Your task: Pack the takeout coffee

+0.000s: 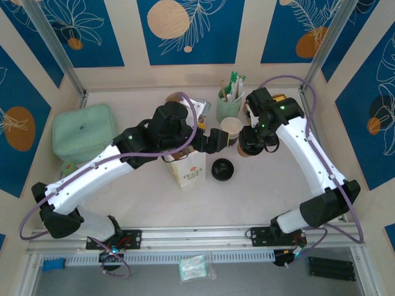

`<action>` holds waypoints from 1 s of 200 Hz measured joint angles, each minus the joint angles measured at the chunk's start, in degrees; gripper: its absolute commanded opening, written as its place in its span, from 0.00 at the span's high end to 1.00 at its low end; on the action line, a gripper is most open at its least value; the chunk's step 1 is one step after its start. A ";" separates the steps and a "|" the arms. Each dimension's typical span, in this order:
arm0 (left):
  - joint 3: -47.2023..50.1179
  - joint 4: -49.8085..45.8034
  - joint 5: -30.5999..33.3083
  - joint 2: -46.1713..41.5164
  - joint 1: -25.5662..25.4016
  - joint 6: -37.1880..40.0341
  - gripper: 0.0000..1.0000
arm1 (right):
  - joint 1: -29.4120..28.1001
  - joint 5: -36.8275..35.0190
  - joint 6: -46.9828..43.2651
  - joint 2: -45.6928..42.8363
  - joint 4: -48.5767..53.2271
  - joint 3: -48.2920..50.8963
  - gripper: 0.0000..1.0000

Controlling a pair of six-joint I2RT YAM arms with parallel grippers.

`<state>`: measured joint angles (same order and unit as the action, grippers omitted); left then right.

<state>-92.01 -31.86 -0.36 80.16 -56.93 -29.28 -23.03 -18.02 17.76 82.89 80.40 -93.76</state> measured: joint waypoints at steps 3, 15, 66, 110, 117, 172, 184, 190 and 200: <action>0.00 -0.22 0.20 -0.13 0.00 0.11 0.01 | -0.15 0.00 0.13 -0.33 0.20 -0.50 0.38; 0.00 -0.98 1.11 -0.59 0.00 0.55 0.01 | -0.85 0.04 0.50 -1.05 0.74 -1.95 0.38; 1.01 -3.54 4.98 -3.32 0.00 1.14 0.01 | -6.51 -0.07 2.49 -2.97 4.63 -7.72 0.38; 3.30 -5.75 8.11 -6.19 0.00 1.14 0.01 | -11.85 -0.04 4.35 -3.85 8.24 -12.81 0.38; 3.72 -6.21 8.63 -6.67 0.00 1.11 0.01 | -12.57 -0.04 4.68 -3.93 8.72 -13.68 0.38; 6.80 -9.66 13.88 -10.88 0.00 1.11 0.01 | -18.38 -0.02 6.95 -3.61 11.74 -23.41 0.39; 7.04 -10.43 15.26 -11.85 0.00 1.14 0.01 | -19.85 -0.04 7.39 -2.84 12.44 -26.84 0.38; 7.06 -10.80 15.89 -12.24 0.00 1.16 0.01 | -20.50 -0.11 7.58 -2.32 12.41 -28.50 0.39; 7.06 -11.39 17.11 -12.98 0.00 1.33 0.01 | -21.77 -0.28 7.78 -0.96 12.44 -31.91 0.39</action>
<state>-84.95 -43.24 16.75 67.18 -56.93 -27.94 -44.80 -18.31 25.54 81.93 92.84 -125.67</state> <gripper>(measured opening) 0.994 0.624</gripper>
